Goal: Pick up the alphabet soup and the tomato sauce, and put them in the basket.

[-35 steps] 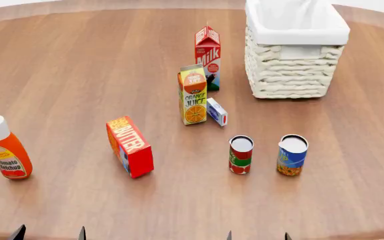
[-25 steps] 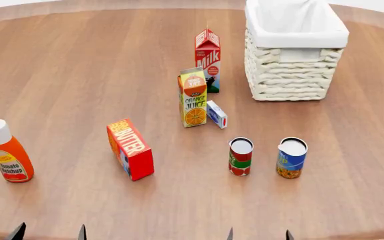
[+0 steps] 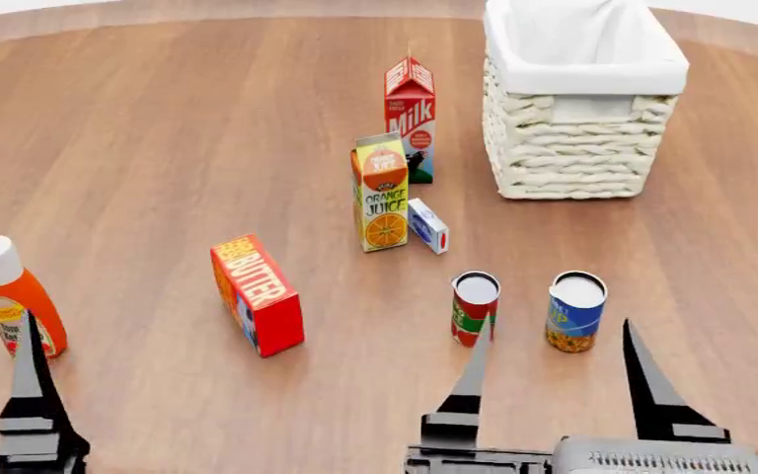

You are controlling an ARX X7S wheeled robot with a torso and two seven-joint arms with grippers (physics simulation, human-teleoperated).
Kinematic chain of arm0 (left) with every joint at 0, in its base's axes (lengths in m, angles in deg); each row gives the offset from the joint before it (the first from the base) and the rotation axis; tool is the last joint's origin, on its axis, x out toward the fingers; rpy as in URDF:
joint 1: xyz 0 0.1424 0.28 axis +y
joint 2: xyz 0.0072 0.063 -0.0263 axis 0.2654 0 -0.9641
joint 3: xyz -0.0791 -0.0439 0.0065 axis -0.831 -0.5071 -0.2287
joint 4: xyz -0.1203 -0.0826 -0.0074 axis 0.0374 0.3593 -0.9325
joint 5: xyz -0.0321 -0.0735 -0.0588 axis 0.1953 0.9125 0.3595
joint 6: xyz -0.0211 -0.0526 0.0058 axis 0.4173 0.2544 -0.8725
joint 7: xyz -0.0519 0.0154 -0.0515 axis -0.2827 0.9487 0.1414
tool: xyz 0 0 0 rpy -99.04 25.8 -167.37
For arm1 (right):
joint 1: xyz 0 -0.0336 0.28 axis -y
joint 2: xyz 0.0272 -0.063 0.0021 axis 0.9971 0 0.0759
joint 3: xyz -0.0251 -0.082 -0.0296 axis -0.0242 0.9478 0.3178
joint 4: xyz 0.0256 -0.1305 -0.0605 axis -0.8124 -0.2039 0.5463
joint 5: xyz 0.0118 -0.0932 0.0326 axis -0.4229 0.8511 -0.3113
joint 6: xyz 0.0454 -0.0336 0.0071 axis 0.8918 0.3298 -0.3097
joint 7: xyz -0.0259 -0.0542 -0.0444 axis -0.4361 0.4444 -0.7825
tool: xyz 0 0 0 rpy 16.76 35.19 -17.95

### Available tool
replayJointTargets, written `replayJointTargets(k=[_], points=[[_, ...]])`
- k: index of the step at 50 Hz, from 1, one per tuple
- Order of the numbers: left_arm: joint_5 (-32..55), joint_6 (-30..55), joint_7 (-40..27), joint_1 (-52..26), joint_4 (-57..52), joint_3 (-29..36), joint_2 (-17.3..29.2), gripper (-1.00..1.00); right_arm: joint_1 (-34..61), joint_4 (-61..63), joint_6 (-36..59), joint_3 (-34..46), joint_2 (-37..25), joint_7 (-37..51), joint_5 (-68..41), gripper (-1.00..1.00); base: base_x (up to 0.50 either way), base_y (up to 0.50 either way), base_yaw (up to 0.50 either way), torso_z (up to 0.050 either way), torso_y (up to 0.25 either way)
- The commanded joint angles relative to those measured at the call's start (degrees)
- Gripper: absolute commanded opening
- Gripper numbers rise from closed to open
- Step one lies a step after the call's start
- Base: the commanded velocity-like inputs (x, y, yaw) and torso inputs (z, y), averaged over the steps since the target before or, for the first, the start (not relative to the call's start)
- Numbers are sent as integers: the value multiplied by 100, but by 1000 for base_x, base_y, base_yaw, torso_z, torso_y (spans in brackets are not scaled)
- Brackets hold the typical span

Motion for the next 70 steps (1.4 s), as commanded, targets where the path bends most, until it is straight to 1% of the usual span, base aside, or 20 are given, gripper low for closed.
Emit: replayJointTargets(k=[1,8,11,12,17,18,19,27,29,33,36,38,47,48,49,53,58,61,67,70], points=[[-76,593,-214,60,-2032,-263,283,100,-21,1613,559,-37,-254,159,-20,100,0,0,0,0,0],[134,571,-201,172,-2390,-371,330,100,163,2458,1315,-77,-378,200,-116,100,0,0,0,12,0],[186,467,-218,173,-2248,-380,316,100,-75,2078,685,-2,-383,205,-20,100,0,0,0,50,0],[215,439,-224,183,-2218,-388,308,100,93,2323,1103,-19,-400,216,-72,100,0,0,0,50,0],[246,457,-248,153,-2210,-359,325,100,110,2350,1136,-11,-412,246,-99,100,0,0,0,50,0],[242,476,-256,151,-2236,-349,330,100,-75,2116,706,8,-403,244,-60,100,0,0,0,50,0],[245,476,-261,151,-2239,-345,334,100,66,2361,1087,-7,-420,260,-105,100,0,0,0,50,0],[258,384,-313,248,-2208,-337,353,100,-195,2087,554,71,-448,284,-58,100,0,0,0,50,0],[308,418,-335,227,-2260,-351,347,100,45,2435,1112,45,-470,304,-153,100,0,0,0,50,0],[329,516,-398,159,-2254,-334,326,100,-186,2113,560,119,-480,313,-62,100,0,0,0,50,0],[319,471,-419,172,-2204,-305,325,100,-1,2425,1053,101,-506,331,-151,100,0,0,0,50,0],[322,434,-427,217,-2199,-294,329,100,-242,2127,515,128,-501,327,-97,100,0,0,0,50,0],[452,390,-481,248,-2147,-347,348,100,-279,2054,417,161,-532,378,-103,100,0,0,0,50,0],[361,328,-504,266,-2109,-320,351,100,-118,2297,819,156,-542,393,-161,100,0,0,0,50,0],[389,326,-499,287,-2094,-315,353,100,-281,2079,447,209,-545,385,-87,100,0,0,0,35,0],[381,183,-496,368,-2089,-305,378,100,-75,2352,945,207,-578,402,-177,100,0,-90,0,0,0],[396,231,-534,343,-2139,-305,403,100,-258,2143,529,263,-595,412,-118,100,0,-402,0,0,0],[391,192,-548,353,-2104,-280,405,100,-23,2388,1002,265,-615,430,-181,100,0,-401,0,0,0],[402,42,-554,389,-1972,-254,420,100,-268,2086,479,285,-640,443,-132,100,0,-395,0,0,0],[411,102,-570,386,-2040,-240,441,100,-78,2244,837,277,-661,461,-206,100,0,-359,0,0,0]])
